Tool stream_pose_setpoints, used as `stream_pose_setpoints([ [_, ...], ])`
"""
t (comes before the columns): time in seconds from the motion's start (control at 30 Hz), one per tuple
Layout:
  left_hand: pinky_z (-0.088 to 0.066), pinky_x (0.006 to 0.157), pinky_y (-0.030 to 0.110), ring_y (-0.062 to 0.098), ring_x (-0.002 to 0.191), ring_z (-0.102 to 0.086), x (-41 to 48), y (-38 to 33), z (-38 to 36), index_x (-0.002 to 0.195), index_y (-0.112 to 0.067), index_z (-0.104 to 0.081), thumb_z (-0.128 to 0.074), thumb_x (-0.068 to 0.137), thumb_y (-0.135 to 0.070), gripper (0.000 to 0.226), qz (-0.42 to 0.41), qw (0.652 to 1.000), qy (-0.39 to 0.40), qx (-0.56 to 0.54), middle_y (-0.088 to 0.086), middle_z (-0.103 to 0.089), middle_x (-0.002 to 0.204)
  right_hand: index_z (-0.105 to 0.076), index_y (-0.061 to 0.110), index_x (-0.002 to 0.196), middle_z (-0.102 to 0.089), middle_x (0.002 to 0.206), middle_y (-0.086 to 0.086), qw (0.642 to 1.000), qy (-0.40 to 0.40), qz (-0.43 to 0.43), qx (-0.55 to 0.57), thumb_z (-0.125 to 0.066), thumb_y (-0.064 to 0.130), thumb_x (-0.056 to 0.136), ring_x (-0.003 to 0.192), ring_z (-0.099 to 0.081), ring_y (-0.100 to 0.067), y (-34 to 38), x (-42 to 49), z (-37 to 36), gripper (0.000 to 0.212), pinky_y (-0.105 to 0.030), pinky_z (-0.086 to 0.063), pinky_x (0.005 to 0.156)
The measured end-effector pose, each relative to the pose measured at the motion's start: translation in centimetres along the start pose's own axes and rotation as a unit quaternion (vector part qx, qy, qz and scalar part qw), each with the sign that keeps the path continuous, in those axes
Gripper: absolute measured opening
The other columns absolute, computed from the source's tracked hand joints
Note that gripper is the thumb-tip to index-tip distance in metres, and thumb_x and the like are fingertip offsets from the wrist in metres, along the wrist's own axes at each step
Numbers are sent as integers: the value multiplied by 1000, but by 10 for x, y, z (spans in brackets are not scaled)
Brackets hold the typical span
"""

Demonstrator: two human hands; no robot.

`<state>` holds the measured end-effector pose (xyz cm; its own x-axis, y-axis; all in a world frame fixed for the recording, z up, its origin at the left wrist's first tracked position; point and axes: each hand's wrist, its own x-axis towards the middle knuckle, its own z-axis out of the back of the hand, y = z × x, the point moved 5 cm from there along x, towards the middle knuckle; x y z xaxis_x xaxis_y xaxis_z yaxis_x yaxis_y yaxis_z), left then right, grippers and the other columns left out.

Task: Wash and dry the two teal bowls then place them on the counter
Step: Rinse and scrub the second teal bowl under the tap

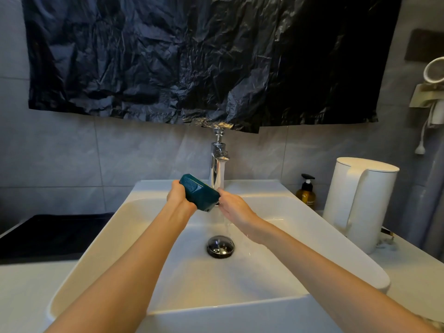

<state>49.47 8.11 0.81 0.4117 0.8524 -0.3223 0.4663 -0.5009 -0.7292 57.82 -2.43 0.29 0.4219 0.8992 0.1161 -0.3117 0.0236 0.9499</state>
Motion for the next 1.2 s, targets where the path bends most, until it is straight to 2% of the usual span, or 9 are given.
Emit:
stream_pose_setpoints([
  [0.17, -48, 88, 54, 34, 108, -57, -3, 5, -5, 115, -10, -51, -42, 98, -27, 26, -6, 1000, -1, 0, 16, -59, 113, -27, 23, 150, -32, 150, 7, 1000, 21, -2, -13, -32, 21, 100, 141, -28, -13, -3, -2, 5, 51, -38, -22, 119],
  [0.3, -46, 94, 57, 36, 111, -55, -5, 10, -12, 121, -9, -51, -45, 97, -32, 34, -11, 1000, -2, -10, 17, -58, 120, -9, 24, 153, -25, 154, 3, 998, 44, 12, -45, -41, 25, 82, 142, -23, -15, 2, -13, -3, 78, -34, -18, 117],
  [0.47, -48, 94, 54, 36, 108, -56, -6, 17, -20, 126, -6, -48, -41, 99, -39, 43, -14, 1000, 14, 11, 18, -57, 112, 0, 17, 152, -12, 153, 11, 991, 19, 98, -94, -30, 3, 97, 139, -9, 0, 13, -24, 3, 64, -15, -10, 107],
  [0.6, -50, 92, 46, 33, 101, -56, -3, 26, -20, 123, -3, -53, -41, 99, -37, 43, -24, 998, 7, 61, 17, -58, 107, -1, 20, 153, 0, 160, 9, 975, 23, 149, -161, -28, 7, 98, 144, 1, 0, 19, -21, -3, 63, -26, -4, 120],
  [0.8, -46, 98, 48, 31, 103, -54, -5, 26, -23, 125, -6, -51, -42, 99, -41, 44, -19, 996, 18, 80, 15, -56, 106, -21, 20, 151, -20, 157, 9, 940, -11, 210, -267, -29, 8, 99, 143, -19, -4, 16, -25, 16, 54, -14, -19, 113],
  [0.93, -47, 98, 48, 32, 107, -56, -1, 24, -22, 123, -5, -53, -42, 99, -39, 43, -20, 995, 20, 95, 15, -59, 100, -31, 18, 149, -29, 155, 5, 936, -29, 236, -259, -31, 11, 97, 141, -28, -7, 19, -26, 16, 52, -17, -27, 112],
  [1.03, -50, 89, 45, 29, 92, -61, -5, 30, -23, 110, -5, -58, -44, 99, -36, 36, -15, 990, 53, 132, 14, -61, 87, -28, 30, 149, -40, 148, -1, 971, -8, 174, -161, -31, 29, 91, 129, -43, -16, 14, -11, 12, 58, -30, -42, 104],
  [1.1, -50, 86, 46, 27, 81, -60, -11, 32, -26, 94, -7, -59, -47, 98, -33, 30, -8, 988, 75, 134, 14, -62, 86, -43, 38, 140, -57, 130, -7, 991, -26, 112, -62, -31, 47, 93, 113, -56, -22, 9, 1, 16, 49, -42, -49, 97],
  [1.2, -49, 89, 46, 27, 82, -60, -13, 25, -28, 87, -10, -59, -48, 97, -34, 28, -2, 989, 85, 123, 15, -62, 93, -64, 34, 117, -68, 111, -3, 998, -27, 45, -44, -29, 70, 91, 103, -63, -17, -2, 3, 22, 56, -39, -50, 94],
])
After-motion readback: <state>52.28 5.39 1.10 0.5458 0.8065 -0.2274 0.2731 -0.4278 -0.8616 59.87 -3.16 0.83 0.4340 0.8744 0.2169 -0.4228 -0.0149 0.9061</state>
